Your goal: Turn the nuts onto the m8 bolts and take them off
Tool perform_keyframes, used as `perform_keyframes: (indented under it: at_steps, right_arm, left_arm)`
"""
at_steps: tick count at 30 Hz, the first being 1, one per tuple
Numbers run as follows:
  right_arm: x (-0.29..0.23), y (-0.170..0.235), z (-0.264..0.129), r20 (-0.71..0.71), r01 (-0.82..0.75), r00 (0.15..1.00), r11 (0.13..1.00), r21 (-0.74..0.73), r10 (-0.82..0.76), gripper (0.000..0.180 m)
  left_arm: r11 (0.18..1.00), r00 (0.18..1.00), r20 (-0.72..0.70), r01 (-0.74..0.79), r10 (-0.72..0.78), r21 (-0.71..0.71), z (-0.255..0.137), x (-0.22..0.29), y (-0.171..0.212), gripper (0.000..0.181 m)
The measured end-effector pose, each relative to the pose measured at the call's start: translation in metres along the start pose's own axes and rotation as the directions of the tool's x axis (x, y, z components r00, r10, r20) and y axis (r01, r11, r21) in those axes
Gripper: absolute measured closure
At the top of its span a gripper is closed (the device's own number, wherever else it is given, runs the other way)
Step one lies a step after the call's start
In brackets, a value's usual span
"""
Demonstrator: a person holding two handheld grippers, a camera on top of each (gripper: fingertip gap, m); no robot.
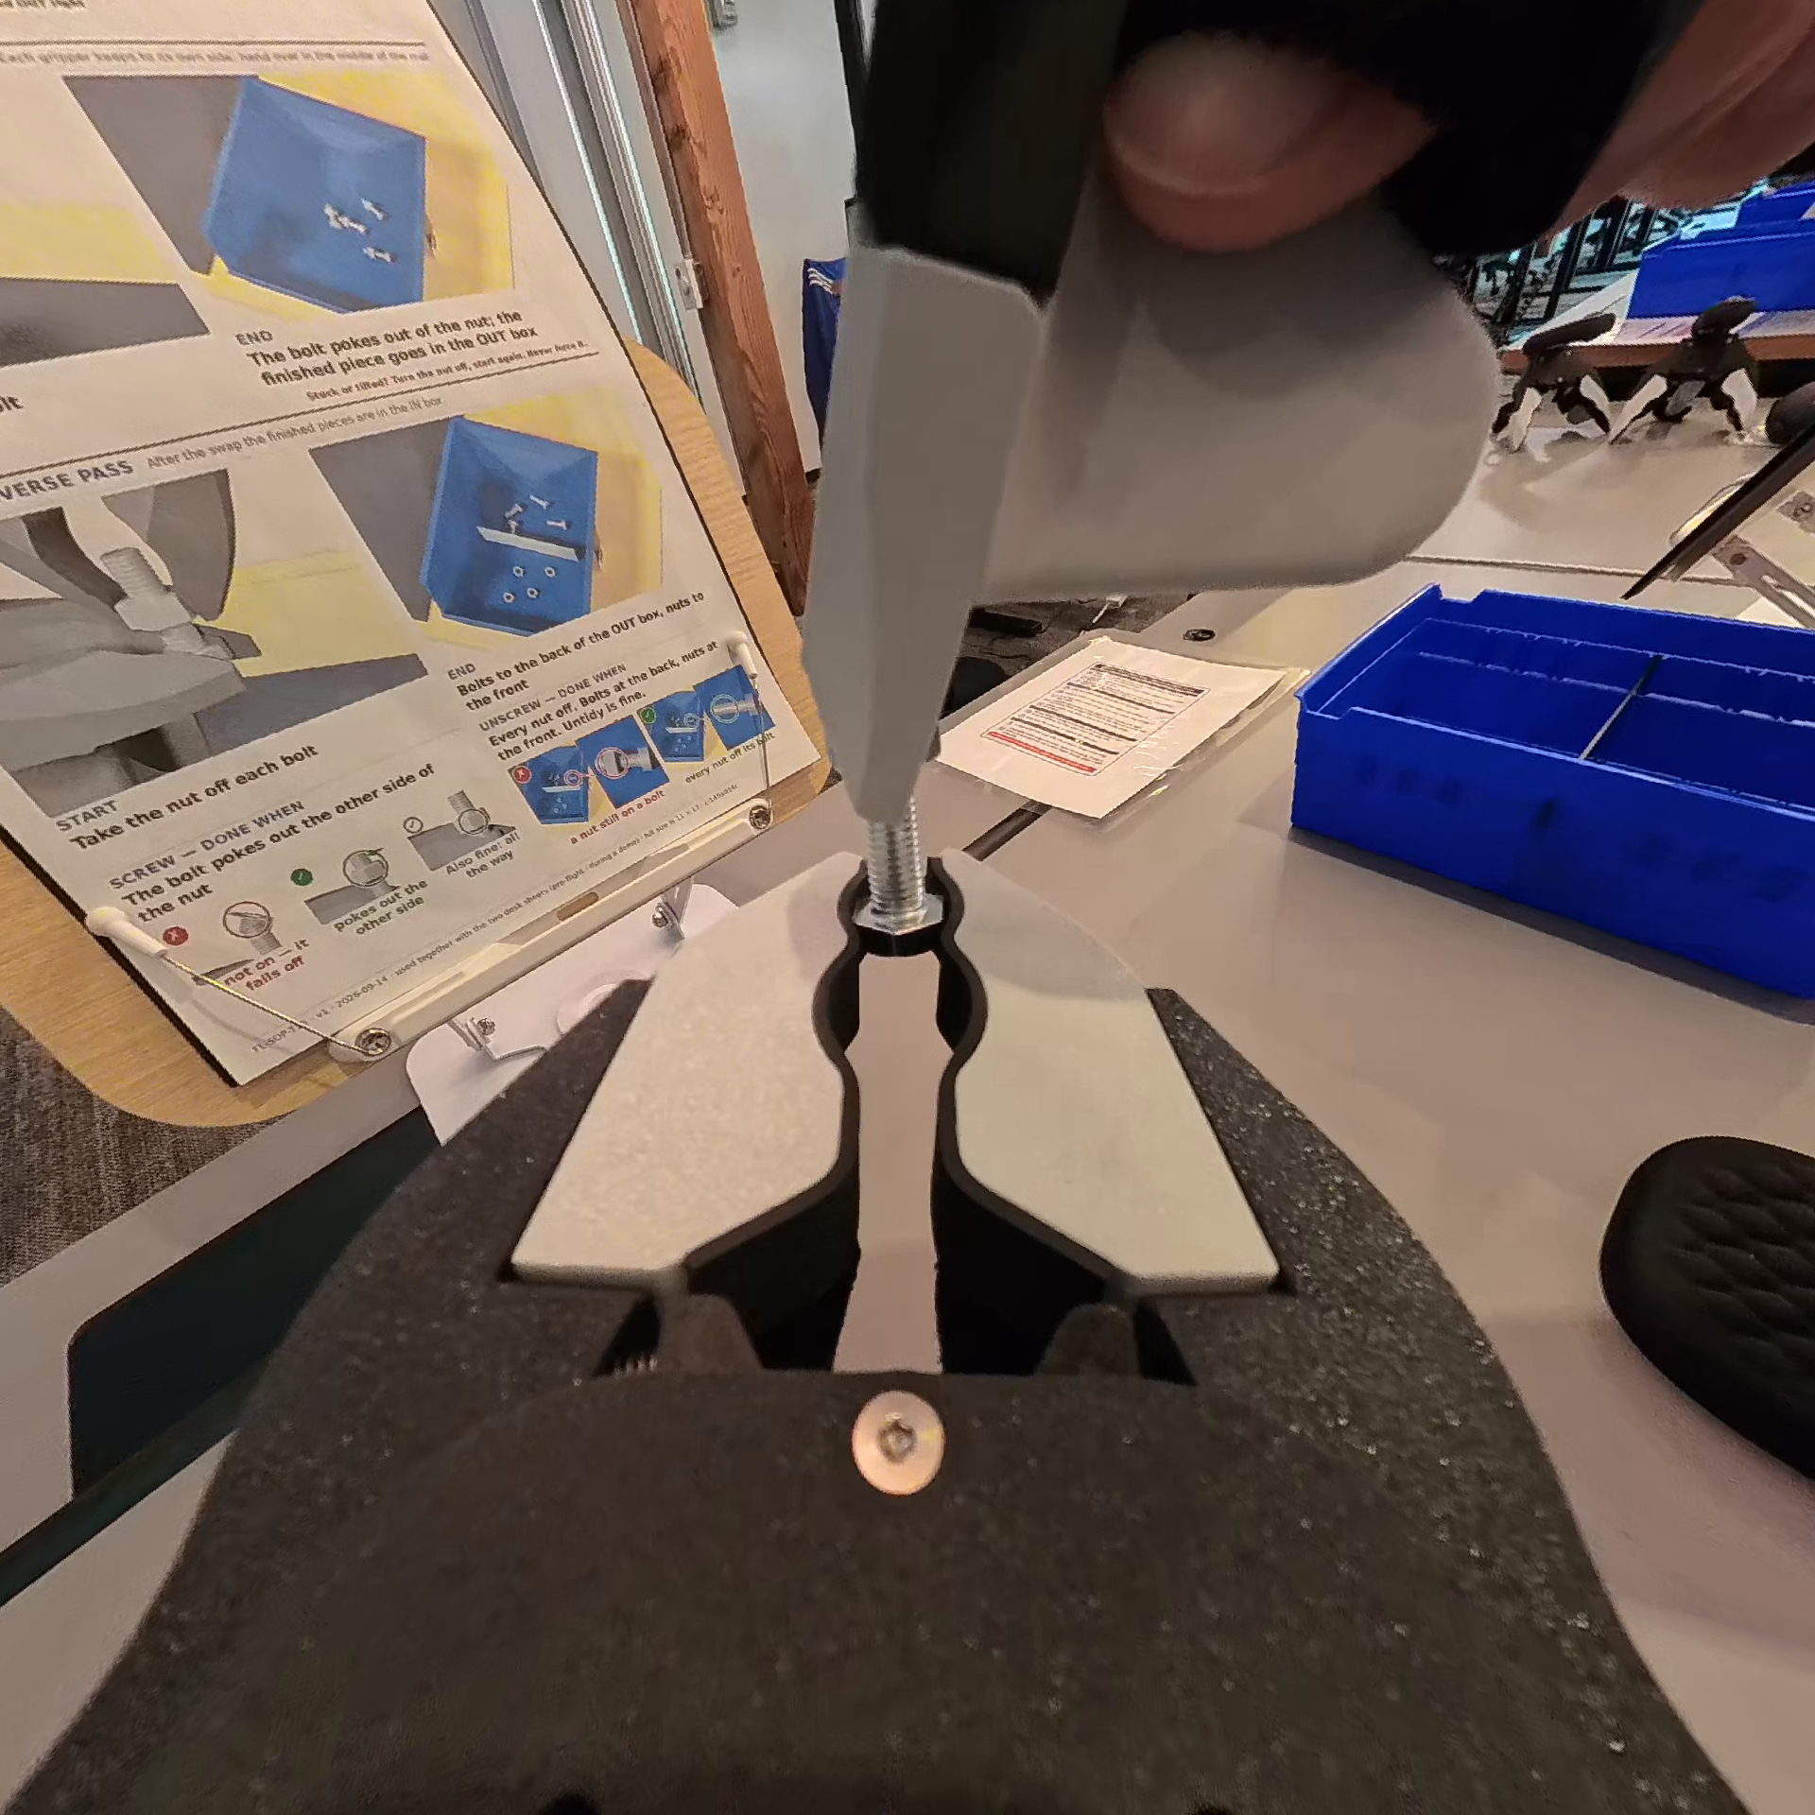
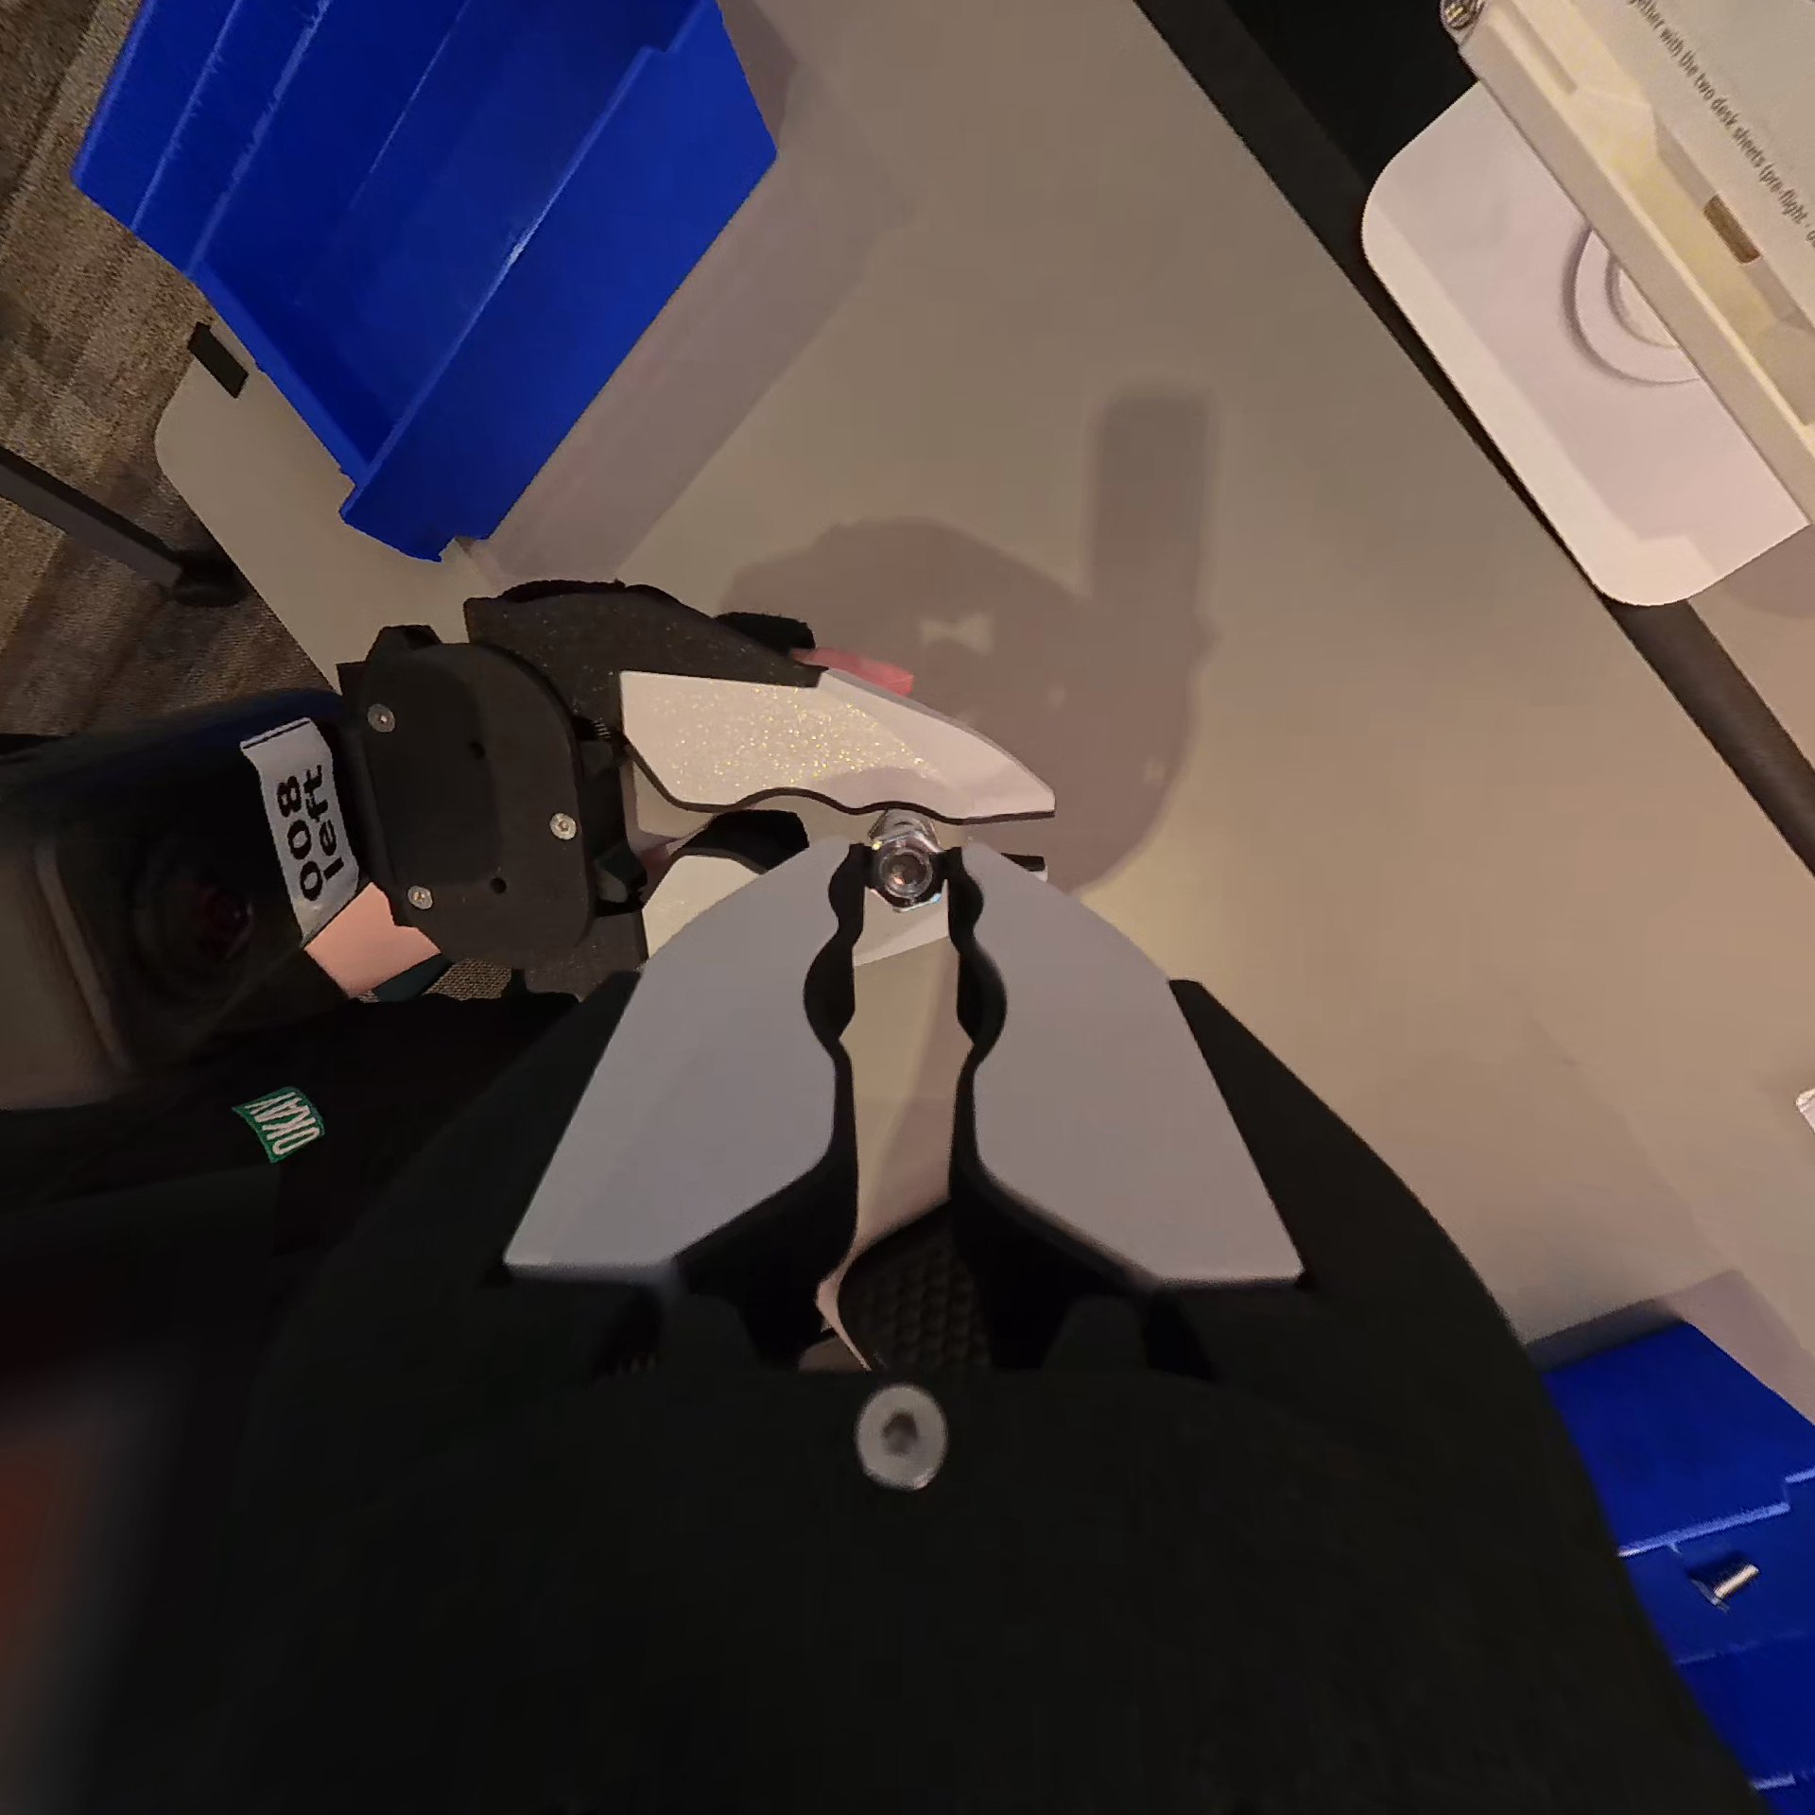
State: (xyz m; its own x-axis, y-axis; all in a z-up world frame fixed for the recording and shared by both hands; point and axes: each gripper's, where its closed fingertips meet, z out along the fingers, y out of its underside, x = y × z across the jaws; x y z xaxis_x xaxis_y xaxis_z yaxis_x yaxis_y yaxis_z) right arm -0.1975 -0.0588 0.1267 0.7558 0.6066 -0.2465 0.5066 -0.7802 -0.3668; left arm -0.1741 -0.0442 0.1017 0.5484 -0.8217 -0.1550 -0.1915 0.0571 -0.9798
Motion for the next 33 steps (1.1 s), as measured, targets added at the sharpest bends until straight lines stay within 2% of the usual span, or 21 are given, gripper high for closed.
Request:
perform_keyframes:
  at_steps: [5, 8, 12, 14, 16, 18, 22, 24, 28, 33]
  right_arm:
    - [0.0, 0.004, -0.002, -0.012, 0.038, 0.999, 0.999, -0.023, -0.038, 0.164]
    - [-0.004, 0.008, -0.005, 0.001, 0.078, 0.997, 0.996, -0.038, -0.078, 0.165]
    - [-0.017, 0.016, -0.012, 0.047, 0.243, 0.97, 0.969, -0.046, -0.241, 0.165]
    - [-0.03, 0.022, -0.019, 0.084, 0.367, 0.927, 0.93, -0.017, -0.365, 0.165]
    - [-0.05, 0.032, -0.027, 0.14, 0.494, 0.859, 0.869, 0.023, -0.492, 0.165]
    - [-0.067, 0.045, -0.034, 0.159, 0.631, 0.758, 0.773, 0.07, -0.633, 0.165]
    - [-0.098, 0.068, -0.041, 0.188, 0.774, 0.583, 0.61, 0.167, -0.791, 0.165]
    - [-0.109, 0.078, -0.042, 0.188, 0.821, 0.503, 0.534, 0.2, -0.843, 0.165]
    - [-0.131, 0.097, -0.042, 0.182, 0.886, 0.358, 0.394, 0.243, -0.916, 0.165]
    - [-0.15, 0.111, -0.046, 0.151, 0.926, 0.237, 0.27, 0.263, -0.96, 0.165]
  left_arm:
    - [1.0, 1.0, -0.027, 0.004, -0.004, 0.0, 0.0, 0.005, 0.0, 0.171]
    - [0.999, 0.996, -0.091, 0.029, -0.027, 0.015, -0.003, 0.012, -0.004, 0.171]
    - [0.998, 0.962, -0.27, 0.047, -0.033, 0.045, -0.014, 0.028, -0.012, 0.171]
    - [0.99, 0.9, -0.426, 0.127, -0.091, 0.055, -0.028, 0.043, -0.021, 0.171]
    - [0.977, 0.776, -0.614, 0.211, -0.143, 0.039, -0.048, 0.063, -0.031, 0.171]
    - [0.966, 0.623, -0.766, 0.259, -0.16, 0.009, -0.072, 0.081, -0.039, 0.171]
    - [0.96, 0.336, -0.928, 0.273, -0.158, -0.065, -0.115, 0.111, -0.046, 0.171]
    - [0.957, 0.201, -0.965, 0.27, -0.166, -0.109, -0.131, 0.122, -0.047, 0.171]
    - [0.947, -0.128, -0.976, 0.249, -0.176, -0.204, -0.164, 0.14, -0.047, 0.171]
    - [0.94, -0.396, -0.907, 0.231, -0.145, -0.251, -0.191, 0.151, -0.05, 0.171]
